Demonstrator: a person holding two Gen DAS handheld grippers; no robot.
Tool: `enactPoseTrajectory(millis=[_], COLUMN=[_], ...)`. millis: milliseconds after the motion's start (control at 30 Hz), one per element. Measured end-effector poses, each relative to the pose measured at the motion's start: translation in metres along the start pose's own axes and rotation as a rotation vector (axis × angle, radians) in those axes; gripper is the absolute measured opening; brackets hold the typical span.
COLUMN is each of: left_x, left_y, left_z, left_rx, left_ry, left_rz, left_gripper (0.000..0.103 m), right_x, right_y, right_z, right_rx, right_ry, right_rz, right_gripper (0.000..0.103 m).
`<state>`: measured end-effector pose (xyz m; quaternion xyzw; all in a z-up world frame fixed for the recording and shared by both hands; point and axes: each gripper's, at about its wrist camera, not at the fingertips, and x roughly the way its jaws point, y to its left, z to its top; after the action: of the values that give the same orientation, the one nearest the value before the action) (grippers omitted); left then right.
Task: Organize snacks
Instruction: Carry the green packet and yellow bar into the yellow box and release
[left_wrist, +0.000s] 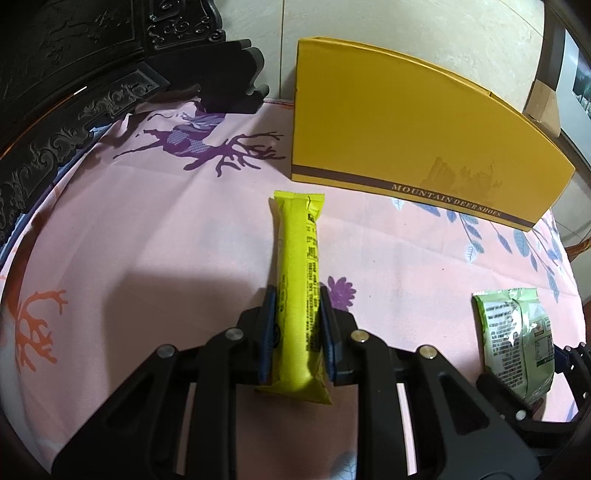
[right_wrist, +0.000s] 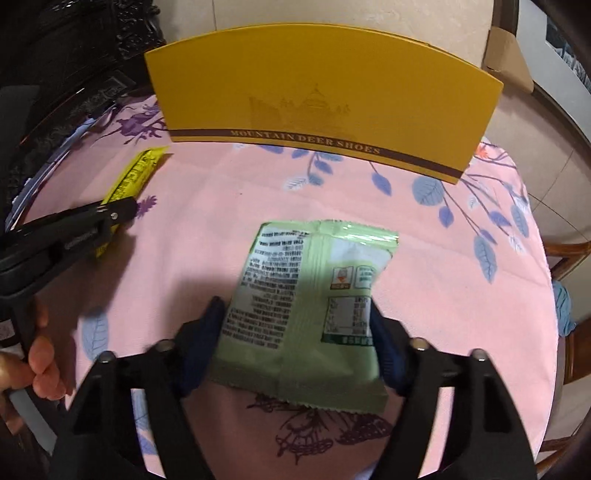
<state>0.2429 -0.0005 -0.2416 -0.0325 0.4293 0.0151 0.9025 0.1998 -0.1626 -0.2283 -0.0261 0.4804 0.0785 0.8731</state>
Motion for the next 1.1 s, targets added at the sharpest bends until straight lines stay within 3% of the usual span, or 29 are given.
enactPoseTrajectory(millis=[33,67,100,433,733,900,1100], left_x=[0.000,-0.001,-0.001,-0.018,-0.071,-0.105,-0.095], left_y=[0.000,0.001,0.001,-0.001,-0.005,-0.010,-0.037], left_z=[0.000,0.000,0.000,-0.001,0.014,0.052,0.129], left_rx=[0.000,-0.006,-0.014,-0.020,0.005,0.026,0.069], left_ry=[0.001,0.003,0.006,0.003,-0.066,-0.164,-0.221], left_rz=[0.000,-0.002,-0.008,-0.030,-0.041,-0.058,-0.117], left_gripper=[0.022,0.022,0.022,0.022,0.022,0.022,0.022], right_x=[-0.001,-0.004,-0.007,-0.036,-0.085,-0.110,-0.123], right_y=[0.000,-0.003,-0.006,-0.033,-0.040,-0.053,-0.073], right_z=[0.000,-0.001,-0.003,-0.015,0.020,0.063,0.112], right_rx=[-0.001,0.002,0.005,0.060,0.053,0.048,0.059], right_ry=[0.003,0.006,0.006,-0.032,-0.171,-0.265,-0.339], right_rz=[0.003,0.002,-0.001,0.039,0.051,0.054,0.061], right_gripper=[0.056,0.037,0.036,0.035,0.035,0.035,0.035])
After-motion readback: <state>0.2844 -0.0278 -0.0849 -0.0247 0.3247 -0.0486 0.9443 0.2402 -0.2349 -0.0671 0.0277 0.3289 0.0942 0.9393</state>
